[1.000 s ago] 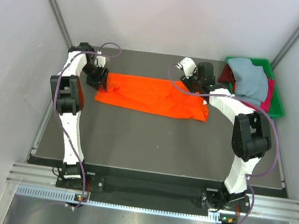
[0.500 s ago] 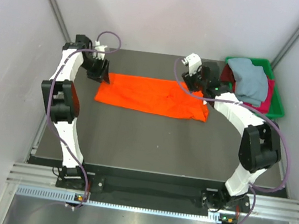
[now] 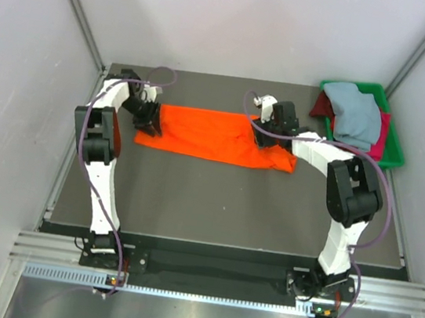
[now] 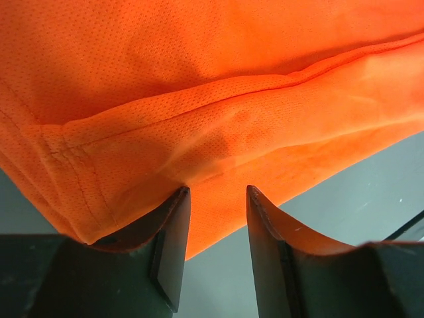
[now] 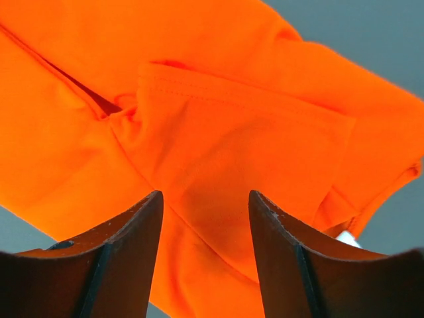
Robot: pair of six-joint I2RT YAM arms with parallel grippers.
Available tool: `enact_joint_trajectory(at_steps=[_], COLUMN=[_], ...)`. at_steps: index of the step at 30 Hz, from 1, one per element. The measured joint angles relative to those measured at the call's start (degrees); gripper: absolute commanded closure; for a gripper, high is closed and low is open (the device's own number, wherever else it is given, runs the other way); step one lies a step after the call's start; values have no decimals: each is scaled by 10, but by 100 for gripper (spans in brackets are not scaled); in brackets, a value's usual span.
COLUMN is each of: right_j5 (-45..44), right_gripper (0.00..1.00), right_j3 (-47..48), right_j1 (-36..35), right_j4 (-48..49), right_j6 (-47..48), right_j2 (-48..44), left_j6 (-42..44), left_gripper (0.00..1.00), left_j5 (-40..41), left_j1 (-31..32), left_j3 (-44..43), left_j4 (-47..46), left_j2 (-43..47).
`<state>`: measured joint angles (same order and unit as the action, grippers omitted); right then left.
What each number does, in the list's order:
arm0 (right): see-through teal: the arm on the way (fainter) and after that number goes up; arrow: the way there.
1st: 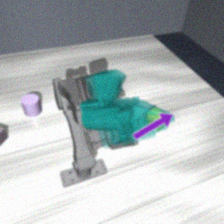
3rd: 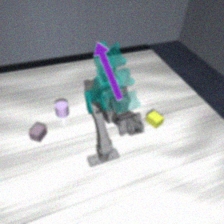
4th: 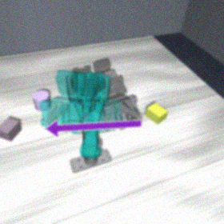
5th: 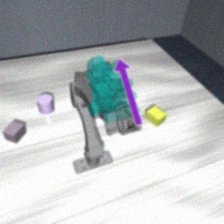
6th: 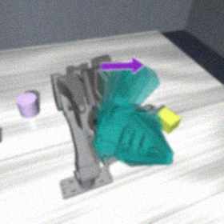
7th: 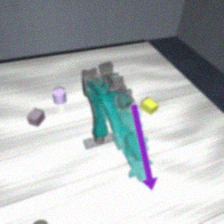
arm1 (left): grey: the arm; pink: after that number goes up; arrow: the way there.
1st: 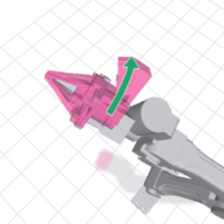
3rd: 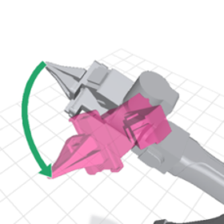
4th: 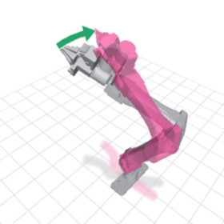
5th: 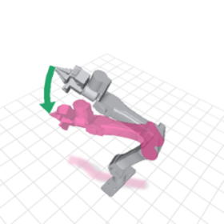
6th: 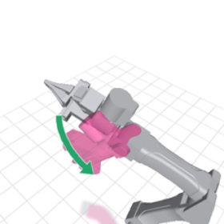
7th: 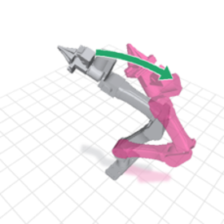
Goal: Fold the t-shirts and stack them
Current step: Fold the tshirt
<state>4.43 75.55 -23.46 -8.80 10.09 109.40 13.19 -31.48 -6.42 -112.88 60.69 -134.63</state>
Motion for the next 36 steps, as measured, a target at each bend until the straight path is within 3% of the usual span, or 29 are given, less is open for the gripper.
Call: enact_joint_trajectory(at_steps=[15,29,36], right_j5=[55,84,74], right_gripper=[44,40,39], right_j3=[70,324,394], right_j1=[68,91,91], right_j4=[-49,-108,-100], right_j6=[-137,-146,-141], right_j2=[87,247,287], left_j6=[-12,21,19], left_gripper=[52,54,53], left_j5=[31,111,132], left_j1=[11,106,141], left_j3=[37,153,227], left_j4=[-11,69,75], left_j2=[23,84,137])
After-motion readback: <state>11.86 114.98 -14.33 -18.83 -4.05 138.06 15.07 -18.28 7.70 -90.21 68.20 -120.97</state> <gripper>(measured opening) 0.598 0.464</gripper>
